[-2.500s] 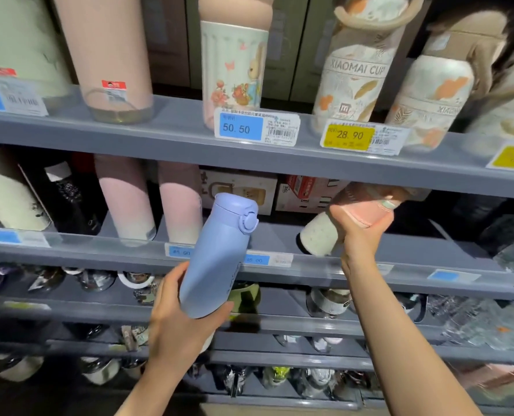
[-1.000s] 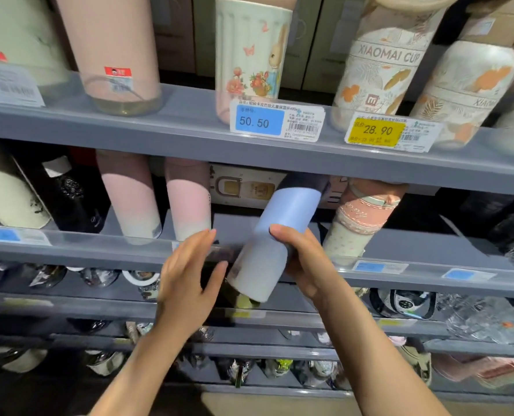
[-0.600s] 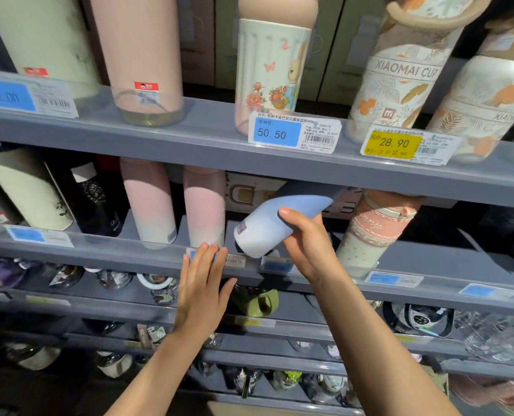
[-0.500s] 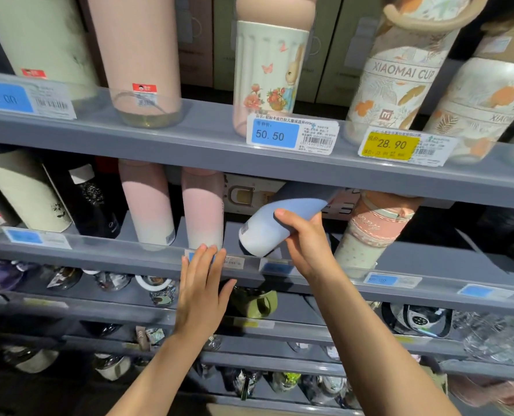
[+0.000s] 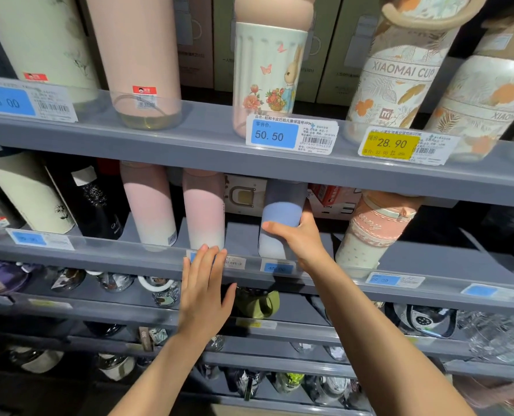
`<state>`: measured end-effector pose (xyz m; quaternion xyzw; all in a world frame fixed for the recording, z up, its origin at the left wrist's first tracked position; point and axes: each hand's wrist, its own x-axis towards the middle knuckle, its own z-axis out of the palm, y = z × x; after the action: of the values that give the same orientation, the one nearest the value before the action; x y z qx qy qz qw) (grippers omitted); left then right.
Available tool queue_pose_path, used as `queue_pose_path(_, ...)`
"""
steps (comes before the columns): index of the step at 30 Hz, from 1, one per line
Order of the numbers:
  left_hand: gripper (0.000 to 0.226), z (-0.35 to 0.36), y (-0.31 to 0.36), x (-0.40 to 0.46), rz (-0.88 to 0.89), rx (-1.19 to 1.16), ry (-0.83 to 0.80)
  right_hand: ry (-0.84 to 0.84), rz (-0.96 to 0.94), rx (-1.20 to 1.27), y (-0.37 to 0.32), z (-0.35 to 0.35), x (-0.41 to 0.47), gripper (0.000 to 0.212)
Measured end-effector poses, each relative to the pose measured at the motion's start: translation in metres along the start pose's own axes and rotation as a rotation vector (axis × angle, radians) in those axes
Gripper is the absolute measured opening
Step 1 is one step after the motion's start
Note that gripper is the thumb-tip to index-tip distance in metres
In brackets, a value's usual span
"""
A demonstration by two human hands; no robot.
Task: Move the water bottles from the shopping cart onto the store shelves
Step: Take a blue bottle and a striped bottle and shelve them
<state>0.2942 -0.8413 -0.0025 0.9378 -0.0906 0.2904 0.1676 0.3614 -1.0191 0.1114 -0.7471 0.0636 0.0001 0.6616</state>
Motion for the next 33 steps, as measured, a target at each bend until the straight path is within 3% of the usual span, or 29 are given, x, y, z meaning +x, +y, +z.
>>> queue_pose_path(19, 0.056, 0.001, -0.004, -0.001, 0.053, 0.011, 0.091, -0.082, -0.040, -0.177, 0.005, -0.017, -0.006, 0.069)
queue_pose_path(22, 0.055, 0.003, -0.004, -0.001, 0.058, 0.024, 0.123, 0.096, -0.279, -0.249, 0.017, -0.041, -0.041, 0.068)
queue_pose_path(25, 0.056, 0.005, -0.004, -0.002, 0.069, 0.041, 0.157, 0.461, -0.478, -0.301, 0.032, -0.077, -0.085, 0.061)
queue_pose_path(28, 0.059, 0.007, -0.003, -0.002, 0.069, 0.084, 0.164, 0.639, -0.389, -0.298, 0.037, -0.117, -0.081, 0.093)
queue_pose_path(30, 0.061, 0.008, 0.000, -0.001, 0.033, 0.078, 0.142, 0.566, -0.274, -0.307, 0.034, -0.134, -0.060, 0.112)
queue_pose_path(33, 0.063, 0.007, 0.003, 0.000, -0.012, 0.048, 0.107, 0.376, -0.196, -0.279, 0.026, -0.136, -0.034, 0.100)
